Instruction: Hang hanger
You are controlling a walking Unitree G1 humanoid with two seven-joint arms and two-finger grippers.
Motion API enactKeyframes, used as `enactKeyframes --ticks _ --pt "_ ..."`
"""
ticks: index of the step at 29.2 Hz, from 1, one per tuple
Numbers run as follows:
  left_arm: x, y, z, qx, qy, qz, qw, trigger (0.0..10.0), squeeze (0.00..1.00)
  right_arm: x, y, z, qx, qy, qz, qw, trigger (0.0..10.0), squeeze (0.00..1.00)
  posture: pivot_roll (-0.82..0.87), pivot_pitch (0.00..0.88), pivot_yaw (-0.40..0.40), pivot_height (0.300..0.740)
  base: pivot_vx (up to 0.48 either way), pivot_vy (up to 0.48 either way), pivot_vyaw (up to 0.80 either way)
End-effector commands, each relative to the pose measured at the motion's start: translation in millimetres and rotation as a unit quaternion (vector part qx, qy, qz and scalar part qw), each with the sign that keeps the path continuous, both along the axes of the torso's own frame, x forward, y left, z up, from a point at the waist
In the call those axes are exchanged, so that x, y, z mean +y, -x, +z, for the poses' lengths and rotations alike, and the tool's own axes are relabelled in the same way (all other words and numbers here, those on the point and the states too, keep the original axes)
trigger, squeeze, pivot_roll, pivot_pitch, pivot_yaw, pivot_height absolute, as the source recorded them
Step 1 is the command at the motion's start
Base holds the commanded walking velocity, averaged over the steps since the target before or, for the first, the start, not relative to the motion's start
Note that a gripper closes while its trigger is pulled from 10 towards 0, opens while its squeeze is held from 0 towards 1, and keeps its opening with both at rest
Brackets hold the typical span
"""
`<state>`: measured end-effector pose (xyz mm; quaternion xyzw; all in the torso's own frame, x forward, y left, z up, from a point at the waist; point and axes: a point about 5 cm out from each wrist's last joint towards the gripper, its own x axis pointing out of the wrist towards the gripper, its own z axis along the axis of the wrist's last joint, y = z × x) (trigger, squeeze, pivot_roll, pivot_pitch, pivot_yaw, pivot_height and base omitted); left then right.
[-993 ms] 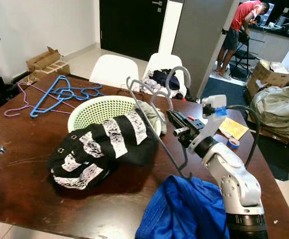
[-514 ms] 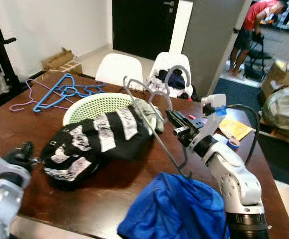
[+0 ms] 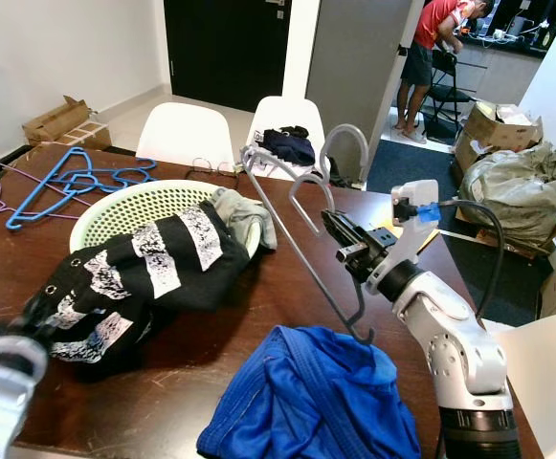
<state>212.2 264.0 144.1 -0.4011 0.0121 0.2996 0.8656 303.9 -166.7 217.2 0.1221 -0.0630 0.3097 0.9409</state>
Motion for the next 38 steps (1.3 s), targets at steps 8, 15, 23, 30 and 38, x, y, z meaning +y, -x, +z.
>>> enactKeyframes --ticks 8,15,23,30,38 --pt "-21.0 12.8 -28.3 0.043 0.067 0.003 0.997 10.0 0.95 -1.1 -0.3 0.8 -0.002 0.010 -0.005 1.000 10.0 0.00 0.11 0.000 -0.128 0.740 0.000 0.000 0.00" --pt "-31.8 -0.7 -42.1 0.056 0.111 -0.067 0.990 10.0 0.00 -1.1 -0.4 3.9 -0.006 0.005 -0.007 1.000 10.0 0.00 0.11 0.000 -0.122 0.740 0.000 0.000 0.00" --pt "-36.8 -1.4 -51.5 0.065 0.149 -0.082 0.983 10.0 0.00 -1.3 -0.1 4.8 -0.007 0.004 -0.008 1.000 10.0 0.00 0.10 0.000 -0.122 0.740 0.000 0.000 0.00" --pt "-37.2 -6.9 -57.6 0.071 0.175 -0.122 0.974 2.1 0.00 1.6 -0.3 6.9 -0.011 0.001 -0.004 1.000 10.0 0.00 0.11 0.000 -0.123 0.740 0.000 0.000 0.00" --pt "-36.1 -10.4 -60.7 0.070 0.179 -0.150 0.970 0.0 0.00 2.8 -0.8 9.3 -0.015 -0.003 -0.001 1.000 10.0 0.00 0.10 0.000 -0.124 0.740 0.000 0.000 0.00"
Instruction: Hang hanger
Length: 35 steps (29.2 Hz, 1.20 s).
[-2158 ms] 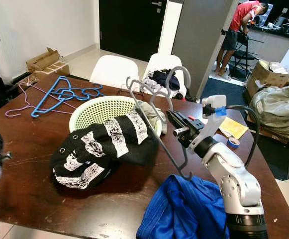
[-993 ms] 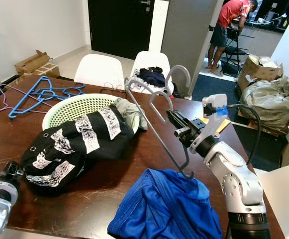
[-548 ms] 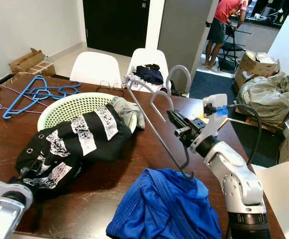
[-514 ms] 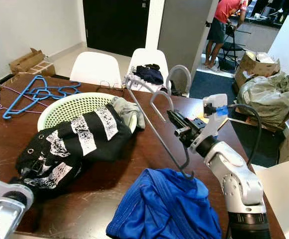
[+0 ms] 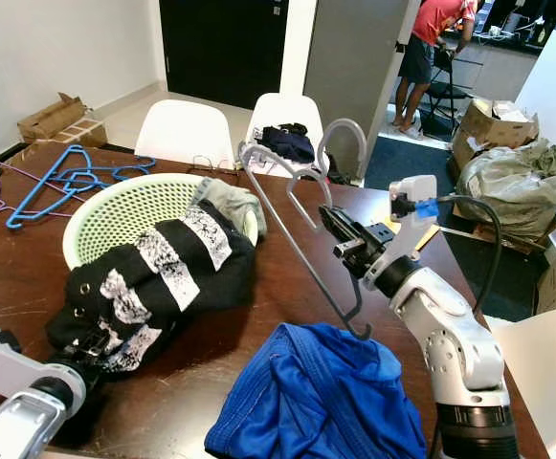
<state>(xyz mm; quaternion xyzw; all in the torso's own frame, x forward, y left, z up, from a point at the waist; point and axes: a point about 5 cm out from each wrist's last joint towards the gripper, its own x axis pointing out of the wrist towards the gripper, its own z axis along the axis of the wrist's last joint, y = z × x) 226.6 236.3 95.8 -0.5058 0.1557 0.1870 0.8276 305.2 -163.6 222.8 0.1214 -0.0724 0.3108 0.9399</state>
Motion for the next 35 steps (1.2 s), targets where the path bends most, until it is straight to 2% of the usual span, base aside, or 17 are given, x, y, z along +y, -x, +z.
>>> enactKeyframes --ticks 1,8,10,12,15,17,20,21,22,24,25,26,27,29,32,34,35 --pt "-8.4 4.0 -12.5 0.024 0.026 -0.011 0.999 0.0 0.00 -0.3 0.6 3.7 -0.006 -0.001 -0.002 1.000 10.0 0.00 0.10 0.000 -0.124 0.740 0.000 0.000 0.00" --pt "-5.0 4.4 -3.6 0.014 -0.020 -0.040 0.999 0.0 0.00 0.9 0.5 3.2 -0.005 -0.003 0.001 1.000 10.0 0.00 0.10 0.000 -0.124 0.740 0.000 0.000 0.00" --pt "5.8 -1.6 27.2 -0.029 -0.119 -0.066 0.990 0.0 0.00 -0.5 0.6 3.3 -0.005 -0.003 0.000 1.000 10.0 0.00 0.10 0.000 -0.128 0.740 0.000 0.000 0.00" --pt "5.8 -1.6 27.2 -0.029 -0.119 -0.066 0.990 0.0 0.00 -0.5 0.6 3.3 -0.005 -0.003 0.000 1.000 10.0 0.00 0.10 0.000 -0.128 0.740 0.000 0.000 0.00" --pt "15.0 -10.2 86.5 -0.091 -0.269 -0.131 0.950 0.0 0.00 -2.7 -0.8 4.4 -0.004 -0.011 0.002 1.000 10.0 0.00 0.11 0.000 -0.131 0.740 0.000 0.000 0.00" --pt "15.0 -10.2 86.5 -0.091 -0.269 -0.131 0.950 0.0 0.00 -2.7 -0.8 4.4 -0.004 -0.011 0.002 1.000 10.0 0.00 0.11 0.000 -0.131 0.740 0.000 0.000 0.00" --pt "18.5 -13.3 112.7 -0.115 -0.321 -0.139 0.930 0.0 0.00 -2.6 -1.5 6.0 -0.003 -0.022 0.007 1.000 10.0 0.00 0.11 0.000 -0.134 0.740 0.000 0.000 0.00" --pt "15.2 -16.7 149.6 -0.164 -0.373 -0.167 0.898 0.0 0.00 -2.0 -2.3 7.8 -0.002 -0.039 0.012 0.999 10.0 0.00 0.13 0.000 -0.138 0.740 0.000 0.000 0.00" --pt "15.2 -16.7 149.6 -0.164 -0.373 -0.167 0.898 0.0 0.00 -2.0 -2.3 7.8 -0.002 -0.039 0.012 0.999 10.0 0.00 0.13 0.000 -0.138 0.740 0.000 0.000 0.00" --pt "-5.7 -13.2 212.7 -0.267 -0.440 -0.253 0.819 0.0 0.00 -0.4 -3.9 9.1 0.003 -0.062 0.019 0.998 10.0 0.00 0.13 0.000 -0.133 0.740 0.000 0.000 0.00" --pt "-5.7 -13.2 212.7 -0.267 -0.440 -0.253 0.819 0.0 0.00 -0.4 -3.9 9.1 0.003 -0.062 0.019 0.998 10.0 0.00 0.13 0.000 -0.133 0.740 0.000 0.000 0.00" --pt "-13.8 -9.9 228.0 -0.295 -0.454 -0.283 0.792 0.0 0.00 -0.3 -4.5 9.2 0.004 -0.067 0.020 0.998 10.0 0.00 0.13 0.000 -0.131 0.740 0.000 0.000 0.00" --pt "-13.8 -9.9 228.0 -0.295 -0.454 -0.283 0.792 0.0 0.00 -0.3 -4.5 9.2 0.004 -0.067 0.020 0.998 10.0 0.00 0.13 0.000 -0.131 0.740 0.000 0.000 0.00" --pt "-27.1 -6.2 256.3 -0.362 -0.489 -0.308 0.732 0.0 0.00 -2.1 -6.0 9.7 0.006 -0.079 0.009 0.997 10.0 0.00 0.13 0.000 -0.120 0.740 0.000 0.000 0.00" --pt "-36.0 -4.8 294.4 -0.440 -0.538 -0.280 0.662 0.0 0.00 -3.8 -8.8 8.7 0.017 -0.097 -0.005 0.995 10.0 0.00 0.13 0.000 -0.114 0.740 0.000 0.000 0.00" --pt "-38.0 -7.9 310.4 -0.465 -0.559 -0.256 0.637 0.0 0.00 -3.3 -11.9 6.8 0.033 -0.107 -0.009 0.994 10.0 0.00 0.13 0.000 -0.107 0.740 0.000 0.000 -0.40" --pt "-38.0 -7.9 310.4 -0.465 -0.559 -0.256 0.637 0.0 0.00 -3.3 -11.9 6.8 0.033 -0.107 -0.009 0.994 10.0 0.00 0.13 0.000 -0.107 0.740 0.000 0.000 -0.80"
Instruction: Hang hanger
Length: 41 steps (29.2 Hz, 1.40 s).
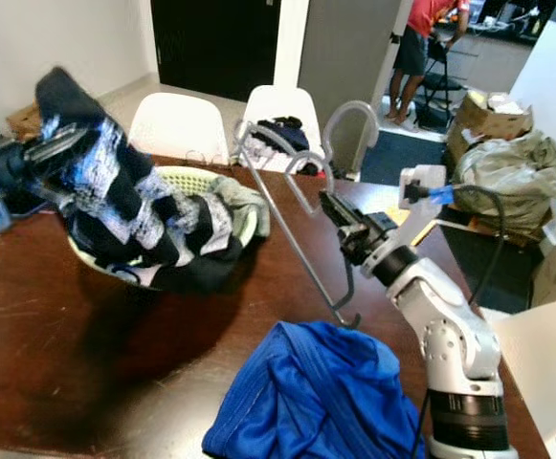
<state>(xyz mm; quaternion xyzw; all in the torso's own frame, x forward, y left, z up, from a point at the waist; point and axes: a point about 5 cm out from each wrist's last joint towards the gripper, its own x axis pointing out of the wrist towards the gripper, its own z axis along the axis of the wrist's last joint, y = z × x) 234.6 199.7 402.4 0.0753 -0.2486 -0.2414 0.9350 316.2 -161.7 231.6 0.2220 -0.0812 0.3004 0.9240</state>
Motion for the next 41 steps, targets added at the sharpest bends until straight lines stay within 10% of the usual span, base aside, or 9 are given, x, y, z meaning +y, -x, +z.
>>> enactKeyframes --ticks 1,6,7,12,13,17,18,21,41 --pt "-2.4 -3.7 7.0 -0.022 -0.024 0.005 0.999 0.0 0.00 -5.6 -2.9 -1.9 0.014 -0.013 -0.016 1.000 10.0 0.00 0.13 0.000 -0.104 0.740 0.000 0.000 -0.80" --pt "-5.5 -15.1 20.1 -0.058 -0.035 0.020 0.997 0.0 0.00 -11.2 -8.6 1.7 0.015 -0.041 -0.046 0.998 10.0 0.00 0.13 0.000 -0.101 0.740 0.000 0.000 -0.80" --pt "-5.8 -19.2 37.6 -0.096 -0.032 0.032 0.994 4.0 0.00 -16.1 -11.4 5.2 0.012 -0.060 -0.061 0.996 10.0 0.00 0.12 0.000 -0.094 0.740 0.000 0.000 -0.80" --pt "-2.6 -21.3 70.6 -0.164 -0.019 0.056 0.985 0.9 0.00 -26.3 -15.1 11.5 0.005 -0.094 -0.086 0.992 10.0 0.00 0.12 0.000 -0.087 0.740 0.000 0.000 -0.80" --pt "0.4 -19.9 88.8 -0.201 -0.007 0.074 0.977 3.8 0.00 -35.7 -17.0 16.5 -0.001 -0.114 -0.107 0.988 10.0 0.00 0.11 0.000 -0.081 0.740 0.000 0.000 -0.80" --pt "0.1 -15.5 117.1 -0.257 0.020 0.072 0.964 4.7 0.00 -58.0 -18.3 28.1 -0.016 -0.152 -0.149 0.977 10.0 0.00 0.11 0.000 -0.070 0.740 0.000 0.000 -0.80" --pt "-5.5 -15.6 122.4 -0.265 0.026 0.052 0.963 8.8 0.00 -67.0 -17.9 31.4 -0.022 -0.152 -0.169 0.974 10.0 0.00 0.10 0.000 -0.065 0.740 0.000 0.000 -0.80" --pt "-14.2 -18.8 122.1 -0.264 0.028 0.023 0.964 10.0 0.00 -74.5 -17.2 33.0 -0.024 -0.151 -0.186 0.971 10.0 0.00 0.10 0.000 -0.059 0.740 0.000 0.000 -0.80" --pt "-115.3 -80.2 -30.1 -0.039 0.101 -0.144 0.984 10.0 0.00 -105.0 -13.8 13.3 0.002 -0.015 -0.328 0.945 10.0 0.00 0.05 0.000 -0.038 0.740 0.000 -0.031 -0.60"
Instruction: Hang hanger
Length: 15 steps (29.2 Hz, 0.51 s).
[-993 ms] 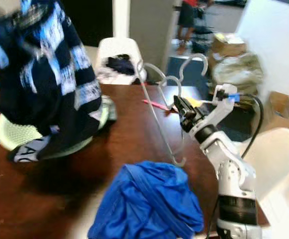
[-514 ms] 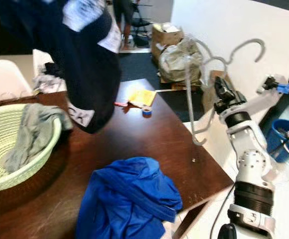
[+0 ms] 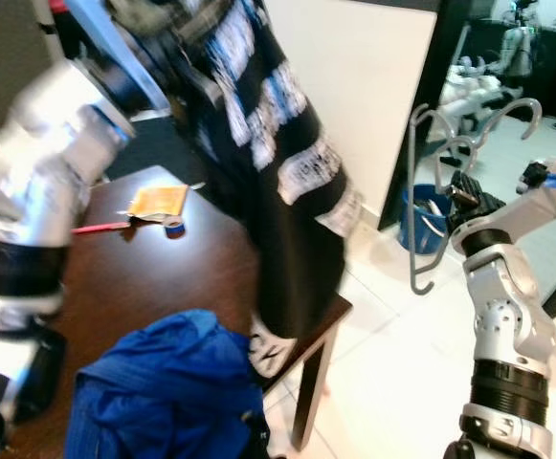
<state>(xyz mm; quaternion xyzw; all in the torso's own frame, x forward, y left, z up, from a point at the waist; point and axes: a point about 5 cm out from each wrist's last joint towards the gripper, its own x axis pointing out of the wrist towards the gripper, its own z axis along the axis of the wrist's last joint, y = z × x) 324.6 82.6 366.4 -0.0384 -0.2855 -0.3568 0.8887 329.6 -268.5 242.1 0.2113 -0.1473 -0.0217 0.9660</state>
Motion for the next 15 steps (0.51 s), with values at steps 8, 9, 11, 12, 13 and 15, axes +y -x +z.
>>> enactKeyframes --ticks 8,9,11,12,13,15 --pt "-13.2 13.0 -38.7 0.047 0.046 0.004 0.998 10.0 0.00 3.6 -2.0 3.1 -0.003 0.026 -0.001 1.000 10.0 0.00 0.05 0.000 -0.045 0.740 0.000 -0.442 -0.60" --pt "-14.7 14.6 -43.0 0.056 0.052 0.003 0.997 10.0 0.00 4.5 -2.5 3.3 -0.003 0.028 0.000 1.000 10.0 0.00 0.05 0.000 -0.045 0.740 0.000 -0.480 -0.80" --pt "-16.0 16.3 -45.4 0.060 0.055 0.001 0.997 10.0 0.00 5.3 -3.1 3.3 -0.003 0.030 0.001 1.000 10.0 0.00 0.05 0.000 -0.047 0.740 0.000 -0.480 -0.80" --pt "-16.7 17.1 -45.7 0.061 0.058 0.001 0.996 10.0 0.00 6.6 -3.7 3.3 -0.003 0.032 0.003 0.999 10.0 0.00 0.05 0.000 -0.049 0.740 0.000 -0.480 -0.80" --pt "-16.7 17.1 -45.7 0.061 0.058 0.001 0.996 10.0 0.00 6.6 -3.7 3.3 -0.003 0.032 0.003 0.999 10.0 0.00 0.05 0.000 -0.049 0.740 0.000 -0.480 -0.80" --pt "-18.4 18.6 -45.2 0.060 0.063 0.001 0.996 10.0 0.00 8.8 -4.1 3.7 -0.005 0.037 0.004 0.999 10.0 0.00 0.05 0.000 -0.049 0.740 0.000 -0.480 -0.80"
